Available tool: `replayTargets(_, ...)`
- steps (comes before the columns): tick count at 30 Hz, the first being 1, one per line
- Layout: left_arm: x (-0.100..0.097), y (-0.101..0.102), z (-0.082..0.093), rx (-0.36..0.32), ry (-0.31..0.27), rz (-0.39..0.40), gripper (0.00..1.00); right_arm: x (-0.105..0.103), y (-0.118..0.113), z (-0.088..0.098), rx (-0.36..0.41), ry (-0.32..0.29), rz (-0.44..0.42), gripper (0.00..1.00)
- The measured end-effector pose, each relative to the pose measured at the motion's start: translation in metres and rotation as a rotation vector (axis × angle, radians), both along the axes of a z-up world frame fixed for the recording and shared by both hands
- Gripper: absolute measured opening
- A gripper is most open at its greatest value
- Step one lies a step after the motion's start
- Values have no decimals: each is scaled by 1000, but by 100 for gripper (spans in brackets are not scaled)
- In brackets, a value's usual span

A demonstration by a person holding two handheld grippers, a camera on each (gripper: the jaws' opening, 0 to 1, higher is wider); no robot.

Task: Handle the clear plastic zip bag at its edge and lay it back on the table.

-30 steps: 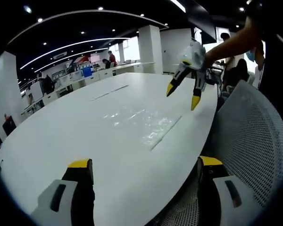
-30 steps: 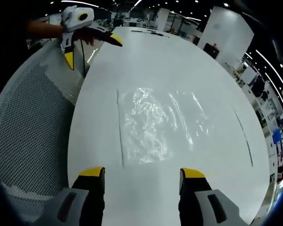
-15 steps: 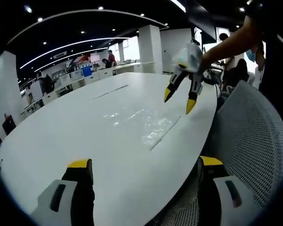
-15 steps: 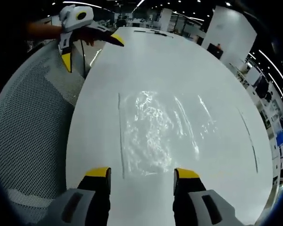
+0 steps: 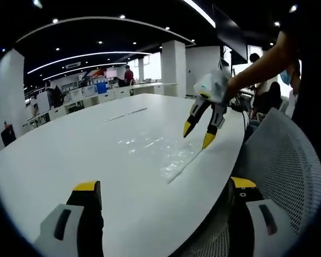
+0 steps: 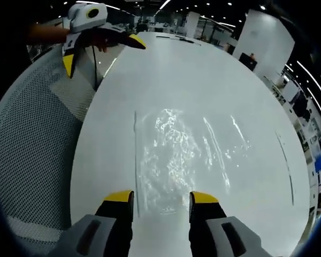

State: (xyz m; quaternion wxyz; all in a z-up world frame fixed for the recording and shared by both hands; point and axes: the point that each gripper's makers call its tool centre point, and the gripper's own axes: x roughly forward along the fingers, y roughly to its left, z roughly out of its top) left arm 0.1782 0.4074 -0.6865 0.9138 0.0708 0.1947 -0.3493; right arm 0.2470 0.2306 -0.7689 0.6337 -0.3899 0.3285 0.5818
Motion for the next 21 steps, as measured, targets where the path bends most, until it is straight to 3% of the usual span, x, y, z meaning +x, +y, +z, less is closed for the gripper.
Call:
replayTargets(8, -1, -1, -1, -10, 20, 4, 99, -2, 1, -8, -19, 24, 3, 38)
replayTargets(21, -2, -3, -5, 0, 38, -7, 96, -13, 3, -14, -26, 69, -7, 14)
